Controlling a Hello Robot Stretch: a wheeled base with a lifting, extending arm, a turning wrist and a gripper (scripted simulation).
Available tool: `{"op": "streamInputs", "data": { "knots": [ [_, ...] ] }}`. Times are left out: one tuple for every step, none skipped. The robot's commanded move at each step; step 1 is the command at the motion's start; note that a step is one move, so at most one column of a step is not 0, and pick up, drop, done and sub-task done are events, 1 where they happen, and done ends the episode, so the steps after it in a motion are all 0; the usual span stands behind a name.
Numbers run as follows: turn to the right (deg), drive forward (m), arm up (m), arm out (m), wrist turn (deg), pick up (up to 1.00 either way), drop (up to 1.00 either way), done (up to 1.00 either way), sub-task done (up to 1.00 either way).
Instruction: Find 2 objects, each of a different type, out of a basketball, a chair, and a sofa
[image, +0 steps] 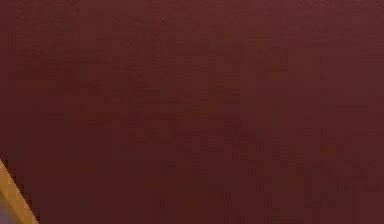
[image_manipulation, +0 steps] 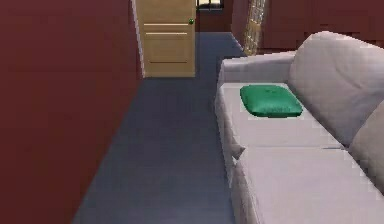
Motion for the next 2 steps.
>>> {"op": "streamInputs", "data": {
  "knots": [
    [0.0, 0.15, 0.0, 0.0, 0.0, 0.0, 0.0, 0.0, 0.0],
    [45.0, 0.0, 0.0, 0.0, 0.0, 0.0, 0.0, 0.0, 0.0]
  ]
}}
